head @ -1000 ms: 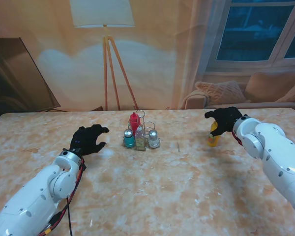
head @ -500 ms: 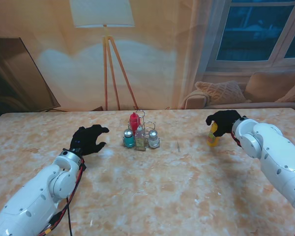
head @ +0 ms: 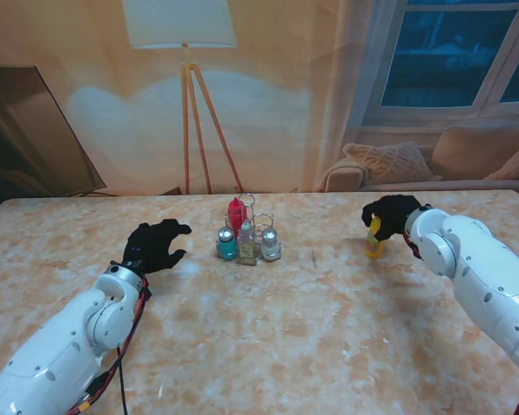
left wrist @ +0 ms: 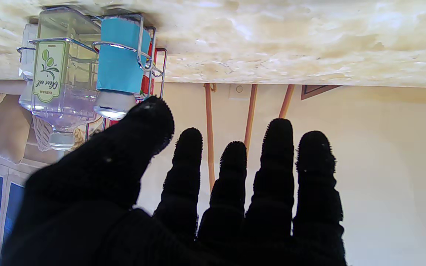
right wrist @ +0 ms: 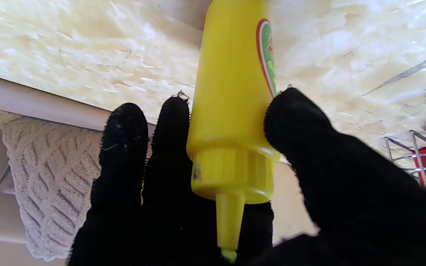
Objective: Place the seasoning bottles into the rack
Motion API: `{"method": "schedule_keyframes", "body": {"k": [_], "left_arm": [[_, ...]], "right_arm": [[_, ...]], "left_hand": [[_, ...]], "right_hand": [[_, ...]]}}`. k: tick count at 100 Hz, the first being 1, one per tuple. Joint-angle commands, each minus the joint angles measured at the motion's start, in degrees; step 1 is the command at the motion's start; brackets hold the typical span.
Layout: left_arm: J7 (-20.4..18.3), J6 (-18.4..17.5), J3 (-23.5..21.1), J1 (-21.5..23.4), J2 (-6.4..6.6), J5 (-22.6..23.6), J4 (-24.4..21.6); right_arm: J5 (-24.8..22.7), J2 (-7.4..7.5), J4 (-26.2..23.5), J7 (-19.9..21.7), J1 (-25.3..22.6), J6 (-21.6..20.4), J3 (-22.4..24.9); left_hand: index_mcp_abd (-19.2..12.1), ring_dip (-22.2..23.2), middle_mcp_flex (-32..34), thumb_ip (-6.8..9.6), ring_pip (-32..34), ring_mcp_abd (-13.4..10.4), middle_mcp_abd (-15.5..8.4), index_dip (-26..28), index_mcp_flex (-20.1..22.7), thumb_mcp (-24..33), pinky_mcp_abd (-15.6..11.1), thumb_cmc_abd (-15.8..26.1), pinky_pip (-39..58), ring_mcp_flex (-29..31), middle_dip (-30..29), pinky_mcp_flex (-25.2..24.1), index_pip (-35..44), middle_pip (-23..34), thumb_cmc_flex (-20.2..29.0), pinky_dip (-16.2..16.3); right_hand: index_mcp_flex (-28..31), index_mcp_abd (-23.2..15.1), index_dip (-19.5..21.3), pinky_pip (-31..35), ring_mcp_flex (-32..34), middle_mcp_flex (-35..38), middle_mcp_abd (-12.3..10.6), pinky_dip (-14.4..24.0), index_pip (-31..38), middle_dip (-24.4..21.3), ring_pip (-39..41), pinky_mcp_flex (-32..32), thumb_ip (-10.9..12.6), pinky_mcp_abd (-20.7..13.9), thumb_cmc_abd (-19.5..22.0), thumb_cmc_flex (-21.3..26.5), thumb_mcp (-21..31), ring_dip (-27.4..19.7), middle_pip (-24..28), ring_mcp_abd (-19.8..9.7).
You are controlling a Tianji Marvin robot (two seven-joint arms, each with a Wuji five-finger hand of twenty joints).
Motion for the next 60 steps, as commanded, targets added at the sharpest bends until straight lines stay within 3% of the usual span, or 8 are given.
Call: {"method": "schedule_keyframes", "body": {"k": [1,15,34,60], "left_arm": [[-0.61,-0.08,0.0,-0.04,-0.05,0.06,-0.02],[-0.52,-0.1,-0.06,0.01,-0.05,0.12,-0.02],[-0.45,-0.16,-0.12,0.05,-0.02,0.23,-0.04],[-0.09,-0.28,-0.15,0.04,0.01,0.51,0.08]], "right_arm": [[0.24,-0.56,0.65,0.67,-0.21,-0.01,-0.6],[0.65,-0.67,1.47,0.01,0.37,0.22,-1.59],[1.38,-0.89,2.63,-1.6,0.95,-0.07,-2.31],[1.12,-0.96,3.24,-3.3,1.05,-0.48,-2.29]], "left_hand": [[0.11,1.24,-0.05,0.7,0.81,-0.93,0.05,0.13,0.99,2.19,-1.11,-1.78,0.91,1.02,0.12,0.02,0.75,0.59,0.21,-1.09],[0.21,1.24,0.03,0.66,0.85,-1.02,0.09,0.17,1.13,2.28,-1.15,-1.64,0.97,1.08,0.13,0.15,0.97,0.67,0.17,-1.13],[0.37,1.23,0.07,0.66,0.9,-0.96,-0.05,0.26,1.58,2.44,-1.21,-1.9,0.97,1.16,0.13,0.17,1.3,0.73,0.39,-1.21],[0.08,1.23,0.16,0.58,0.97,-1.17,-0.22,0.28,1.37,2.68,-1.34,-1.93,1.04,1.34,0.16,0.45,1.5,0.93,0.43,-1.31]], "right_hand": [[2.86,-4.74,-0.46,2.3,3.64,3.11,-3.07,2.13,9.39,4.98,3.64,1.92,-2.17,-3.76,-1.52,6.33,0.87,3.12,2.81,-5.21],[4.48,-9.07,0.46,3.9,5.77,6.77,-5.09,3.78,14.42,9.0,7.03,3.24,-2.73,-4.92,-1.66,11.26,-0.77,6.0,3.28,-6.73],[7.37,-11.18,0.75,4.9,7.09,9.97,-7.06,5.73,16.39,11.67,10.31,4.03,-1.51,-5.5,1.54,16.79,-2.62,7.3,3.09,-8.13],[10.06,-12.4,1.61,5.64,8.73,12.39,-8.47,6.23,17.94,12.64,12.13,5.15,-1.29,-4.57,1.28,17.03,-2.79,7.88,4.99,-8.6]]}}
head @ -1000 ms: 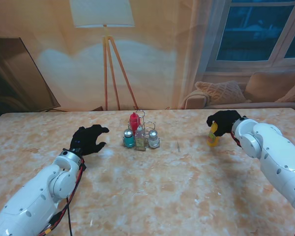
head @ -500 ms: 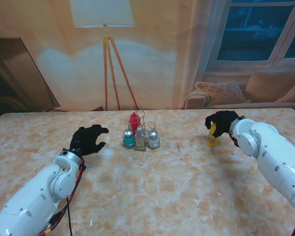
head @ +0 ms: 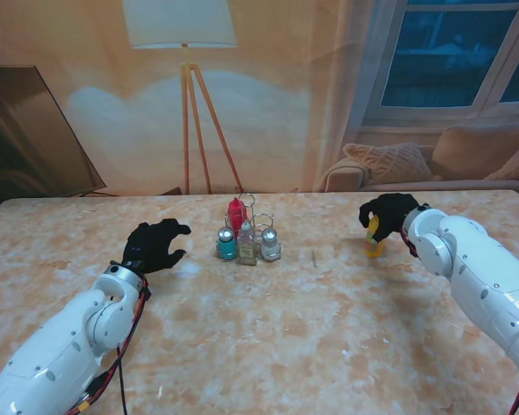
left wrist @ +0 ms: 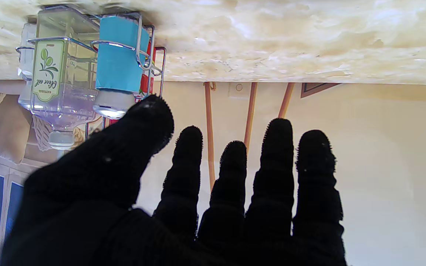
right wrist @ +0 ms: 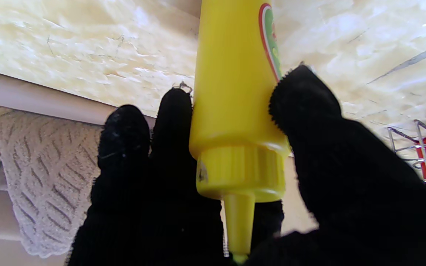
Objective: Place the seasoning bottles into the rack
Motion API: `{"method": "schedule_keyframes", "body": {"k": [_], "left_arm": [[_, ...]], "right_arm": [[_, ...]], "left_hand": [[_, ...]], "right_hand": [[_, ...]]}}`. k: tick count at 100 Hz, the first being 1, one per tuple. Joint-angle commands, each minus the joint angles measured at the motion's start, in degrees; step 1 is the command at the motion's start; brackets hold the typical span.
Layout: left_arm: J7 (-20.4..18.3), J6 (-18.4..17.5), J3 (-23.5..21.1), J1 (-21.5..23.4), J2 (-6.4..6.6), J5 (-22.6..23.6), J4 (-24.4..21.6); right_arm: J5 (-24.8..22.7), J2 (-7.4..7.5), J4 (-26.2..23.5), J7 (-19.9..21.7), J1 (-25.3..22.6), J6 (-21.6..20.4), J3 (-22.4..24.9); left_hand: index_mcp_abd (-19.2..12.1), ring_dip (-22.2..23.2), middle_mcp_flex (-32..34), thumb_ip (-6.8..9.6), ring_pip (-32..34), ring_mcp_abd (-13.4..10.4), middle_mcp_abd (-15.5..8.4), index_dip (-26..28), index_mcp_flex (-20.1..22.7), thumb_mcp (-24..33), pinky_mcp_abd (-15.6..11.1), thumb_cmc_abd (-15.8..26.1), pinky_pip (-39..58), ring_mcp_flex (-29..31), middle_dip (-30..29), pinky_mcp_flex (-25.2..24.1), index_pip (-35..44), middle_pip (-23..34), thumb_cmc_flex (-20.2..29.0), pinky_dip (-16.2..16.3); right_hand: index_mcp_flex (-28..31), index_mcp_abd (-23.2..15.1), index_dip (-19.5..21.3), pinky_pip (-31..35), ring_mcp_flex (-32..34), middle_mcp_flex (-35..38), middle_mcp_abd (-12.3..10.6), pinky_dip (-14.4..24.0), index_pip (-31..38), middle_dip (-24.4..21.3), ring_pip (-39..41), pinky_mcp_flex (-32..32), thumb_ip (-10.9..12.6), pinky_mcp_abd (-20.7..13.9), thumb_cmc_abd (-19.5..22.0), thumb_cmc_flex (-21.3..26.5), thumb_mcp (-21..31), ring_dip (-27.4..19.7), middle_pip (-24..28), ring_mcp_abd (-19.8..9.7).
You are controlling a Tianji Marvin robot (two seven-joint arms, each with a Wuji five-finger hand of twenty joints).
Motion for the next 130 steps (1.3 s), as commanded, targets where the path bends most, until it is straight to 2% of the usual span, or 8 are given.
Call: {"method": "schedule_keyframes", "body": {"k": [1,38,58,99,130], "left_arm": [[-0.49,-0.2,-0.1,0.05,-0.01,0.16,-0.01],[-0.24,-0.41,-0.24,0.11,-0.05,0.05,0.03],[-0.43,-0.38,-0.2,0.02,-0.06,-0.11,0.12],[-0.51,-0.69,-0.84,0.26,0.1,0.31,0.14],[-0.49,-0.74,-1.23,0.44,0.12,0.33,0.17]], "right_arm": [[-0.34,-0.4,0.31,0.48,-0.58,-0.41,-0.07],[-2.39,-0.25,-2.66,-0.03,-1.74,-2.88,3.82],[-0.76,-0.57,-3.43,1.34,0.11,-4.58,3.47],[8.35,-2.98,0.95,1.29,10.32,-7.24,-6.11],[17.1,-6.95,8.33,-1.75,18.42,-7.32,-16.66]], "left_hand": [[0.15,1.23,0.17,0.58,0.97,-1.09,-0.19,0.25,0.62,2.64,-1.31,-1.31,0.57,1.33,0.16,0.0,0.64,0.47,0.44,-1.22],[0.02,1.25,0.2,0.52,1.01,-1.01,-0.31,0.1,0.45,2.7,-1.4,-1.33,0.61,1.32,0.14,0.1,0.74,0.59,0.47,-1.37],[0.09,1.26,0.26,0.52,1.05,-0.98,-0.28,0.07,0.52,2.69,-1.38,-1.37,0.6,1.37,0.14,0.11,0.82,0.62,0.5,-1.44],[0.22,1.21,0.3,0.53,0.98,-1.01,-0.35,-0.01,0.57,2.66,-1.35,-1.31,0.52,1.3,0.12,-0.02,0.77,0.62,0.47,-1.57],[0.24,1.16,0.41,0.53,0.92,-1.06,-0.4,0.0,0.7,2.73,-1.3,-1.39,0.53,1.32,0.12,-0.04,0.8,0.61,0.56,-1.61]], "right_hand": [[6.77,-4.23,2.87,1.87,5.12,6.9,-8.05,1.46,11.53,4.36,6.7,1.43,0.76,-3.49,4.92,12.69,6.43,2.8,6.44,-8.35],[7.5,-4.25,2.99,2.08,5.07,7.16,-8.3,1.63,11.56,4.88,7.68,1.38,0.95,-3.41,4.84,13.14,6.87,3.16,7.55,-8.56],[7.69,-4.28,2.92,2.17,4.96,7.26,-8.42,1.76,11.42,4.75,7.97,1.37,0.96,-3.6,4.72,13.07,6.86,3.25,7.59,-8.59],[7.56,-4.06,2.45,2.3,5.13,7.47,-8.3,2.02,10.96,4.52,8.34,1.49,0.94,-3.78,4.5,12.75,7.18,3.25,7.47,-8.69],[7.37,-3.47,1.4,2.4,5.24,7.64,-7.81,2.21,10.25,4.33,8.53,1.58,0.99,-3.92,4.25,12.48,7.67,3.16,7.23,-8.67]]}}
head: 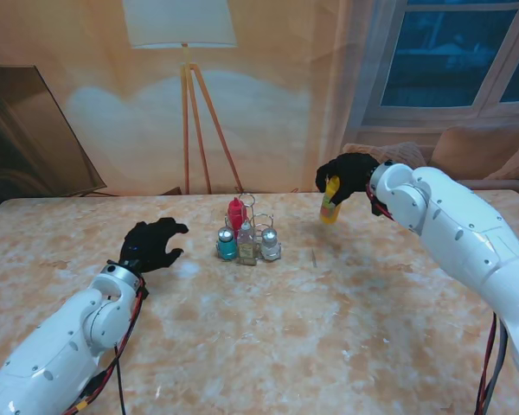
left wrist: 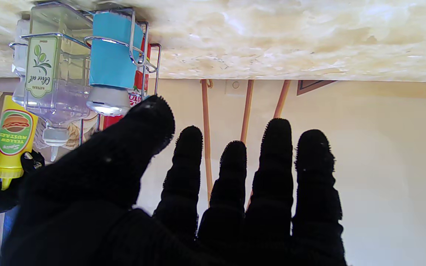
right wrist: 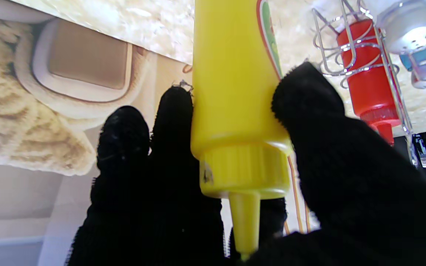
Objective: Place the seasoning bottles into the rack
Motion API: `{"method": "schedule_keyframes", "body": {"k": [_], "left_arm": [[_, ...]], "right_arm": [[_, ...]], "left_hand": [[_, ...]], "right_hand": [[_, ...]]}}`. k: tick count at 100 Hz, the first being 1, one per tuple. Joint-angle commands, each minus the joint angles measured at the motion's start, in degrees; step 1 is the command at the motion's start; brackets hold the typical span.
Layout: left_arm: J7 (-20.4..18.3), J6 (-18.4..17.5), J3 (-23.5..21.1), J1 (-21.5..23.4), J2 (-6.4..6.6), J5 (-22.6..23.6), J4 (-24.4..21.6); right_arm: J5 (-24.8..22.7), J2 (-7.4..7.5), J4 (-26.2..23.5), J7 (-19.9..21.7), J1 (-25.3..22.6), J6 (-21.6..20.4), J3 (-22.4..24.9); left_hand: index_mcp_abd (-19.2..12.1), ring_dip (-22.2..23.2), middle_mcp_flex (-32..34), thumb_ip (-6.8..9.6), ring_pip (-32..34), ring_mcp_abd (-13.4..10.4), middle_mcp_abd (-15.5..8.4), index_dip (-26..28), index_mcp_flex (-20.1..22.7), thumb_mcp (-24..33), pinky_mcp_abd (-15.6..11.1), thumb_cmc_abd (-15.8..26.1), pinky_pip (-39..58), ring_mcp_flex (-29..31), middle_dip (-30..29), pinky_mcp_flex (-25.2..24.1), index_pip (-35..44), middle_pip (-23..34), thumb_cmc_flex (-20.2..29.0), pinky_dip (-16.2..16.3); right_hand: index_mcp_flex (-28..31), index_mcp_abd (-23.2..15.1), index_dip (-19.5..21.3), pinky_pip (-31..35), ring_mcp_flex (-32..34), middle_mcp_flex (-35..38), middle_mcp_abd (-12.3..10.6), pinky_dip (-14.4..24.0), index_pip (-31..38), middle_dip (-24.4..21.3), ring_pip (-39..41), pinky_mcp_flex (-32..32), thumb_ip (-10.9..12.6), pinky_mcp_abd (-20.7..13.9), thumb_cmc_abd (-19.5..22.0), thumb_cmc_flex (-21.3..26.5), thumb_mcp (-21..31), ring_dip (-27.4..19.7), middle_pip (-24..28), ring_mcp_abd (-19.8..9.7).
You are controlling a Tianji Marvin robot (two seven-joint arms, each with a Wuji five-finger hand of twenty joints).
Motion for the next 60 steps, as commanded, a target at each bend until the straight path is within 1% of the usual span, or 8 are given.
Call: {"method": "schedule_keyframes", "body": {"k": [1,14,38,60], "left_arm": [[-0.69,-0.1,-0.33,0.34,0.07,0.14,-0.06],[-0.58,-0.15,-0.48,0.42,0.06,0.14,-0.03],[-0.18,-0.18,-0.68,0.46,0.05,0.25,0.13],[-0.03,-0.19,-0.83,0.52,0.03,0.2,0.2]], "right_arm": [[0.52,-2.03,-0.01,0.36,1.06,-0.29,-0.63],[3.56,-3.85,2.78,-0.73,3.3,-0.59,-3.67],[6.67,-5.72,3.24,-0.49,4.84,-0.31,-5.92],[9.96,-8.38,6.39,-1.16,7.32,-1.23,-9.07]], "left_hand": [[0.25,1.16,0.41,0.53,0.91,-0.51,-0.41,-0.01,0.68,2.14,-0.72,-1.4,0.51,1.3,0.12,-0.31,0.76,0.58,0.55,-1.49],[0.2,1.16,0.42,0.52,0.91,-0.56,-0.37,-0.01,0.67,2.21,-0.75,-1.5,0.49,1.31,0.13,-0.32,0.75,0.6,0.55,-1.52],[-0.07,1.18,0.44,0.51,0.95,-0.46,-0.4,0.07,0.75,2.31,-0.78,-1.57,0.5,1.36,0.13,-0.25,0.94,0.61,0.64,-1.57],[-0.05,1.17,0.43,0.49,0.95,-0.44,-0.5,0.04,0.69,2.32,-0.83,-1.59,0.48,1.29,0.13,-0.27,0.93,0.63,0.67,-1.62]], "right_hand": [[5.52,-1.38,1.73,1.69,4.38,6.36,-7.82,1.12,10.23,4.28,5.32,0.97,2.18,-3.9,4.8,12.46,8.27,2.39,7.21,-8.67],[5.55,-1.21,1.44,1.74,4.45,6.41,-7.67,1.21,10.18,4.17,5.45,1.0,2.14,-3.93,4.71,12.42,8.43,2.37,7.08,-8.6],[5.59,-1.02,0.81,1.95,4.68,6.71,-7.45,1.42,10.09,4.09,5.85,1.24,2.03,-4.08,4.46,12.12,8.75,2.41,7.16,-8.65],[5.42,-0.79,0.11,2.09,4.67,6.68,-7.25,1.66,10.01,3.97,6.18,1.27,2.06,-4.08,4.3,11.82,9.12,2.35,7.06,-8.68]]}}
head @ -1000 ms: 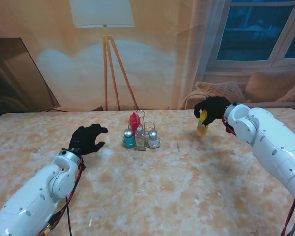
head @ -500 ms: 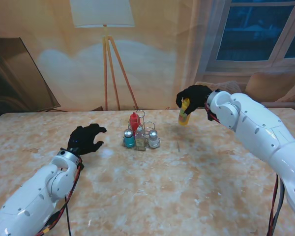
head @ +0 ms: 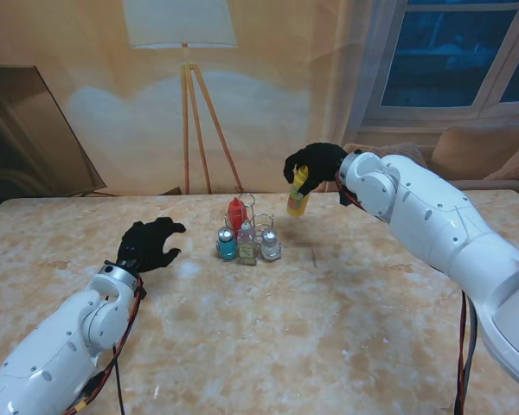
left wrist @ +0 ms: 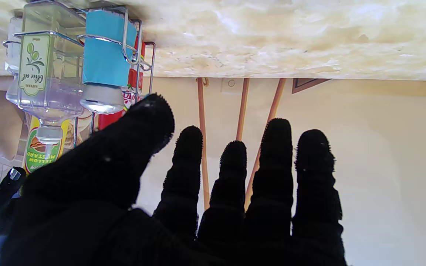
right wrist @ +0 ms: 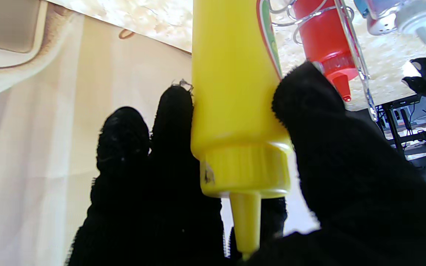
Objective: Place the seasoning bottles into the rack
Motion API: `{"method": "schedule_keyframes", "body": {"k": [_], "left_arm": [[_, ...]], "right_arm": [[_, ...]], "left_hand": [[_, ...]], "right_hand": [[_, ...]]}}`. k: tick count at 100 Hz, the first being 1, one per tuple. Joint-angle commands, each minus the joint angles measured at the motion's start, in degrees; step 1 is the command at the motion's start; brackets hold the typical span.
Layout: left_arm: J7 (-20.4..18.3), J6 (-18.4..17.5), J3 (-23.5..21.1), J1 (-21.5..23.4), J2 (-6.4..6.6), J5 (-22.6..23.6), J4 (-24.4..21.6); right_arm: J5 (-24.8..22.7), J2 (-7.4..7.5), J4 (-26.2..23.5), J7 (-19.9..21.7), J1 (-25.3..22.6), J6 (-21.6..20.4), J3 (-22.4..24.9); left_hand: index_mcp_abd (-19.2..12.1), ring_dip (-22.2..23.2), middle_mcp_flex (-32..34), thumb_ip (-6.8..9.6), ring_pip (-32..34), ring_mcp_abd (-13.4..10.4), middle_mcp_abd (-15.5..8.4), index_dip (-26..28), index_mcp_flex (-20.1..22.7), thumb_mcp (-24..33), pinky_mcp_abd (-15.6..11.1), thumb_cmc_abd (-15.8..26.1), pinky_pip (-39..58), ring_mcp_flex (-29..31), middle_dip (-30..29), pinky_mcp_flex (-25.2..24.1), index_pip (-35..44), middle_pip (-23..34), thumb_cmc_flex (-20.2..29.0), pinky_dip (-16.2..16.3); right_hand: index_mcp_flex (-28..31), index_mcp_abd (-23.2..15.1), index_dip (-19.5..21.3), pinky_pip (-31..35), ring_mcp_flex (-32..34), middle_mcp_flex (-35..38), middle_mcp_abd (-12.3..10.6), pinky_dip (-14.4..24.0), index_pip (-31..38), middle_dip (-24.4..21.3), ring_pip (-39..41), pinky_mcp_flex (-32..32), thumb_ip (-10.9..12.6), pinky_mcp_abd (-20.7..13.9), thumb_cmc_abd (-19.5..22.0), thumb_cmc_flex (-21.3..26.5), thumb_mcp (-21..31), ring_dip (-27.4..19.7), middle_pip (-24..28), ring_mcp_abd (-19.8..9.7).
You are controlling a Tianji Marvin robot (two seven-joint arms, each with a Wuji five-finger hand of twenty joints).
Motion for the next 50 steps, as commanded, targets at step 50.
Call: {"method": "schedule_keyframes", "body": {"k": [50], "left_arm": [[0.11,-0.2,-0.65,0.41,0.01,0.35,0.27]], "right_arm": [[4.88,-7.51,8.53,-2.08,4.67,-4.22,-5.98]], "left_hand": [[0.15,1.17,0.43,0.49,0.96,-0.45,-0.51,0.04,0.7,2.33,-0.84,-0.88,0.46,1.29,0.13,-0.3,0.99,0.64,0.7,-1.58]], "right_hand": [[4.78,-0.48,-0.03,1.34,4.19,6.3,-7.17,1.64,9.94,3.65,5.67,1.07,2.48,-4.4,4.26,11.46,9.45,2.03,6.86,-8.87]]}}
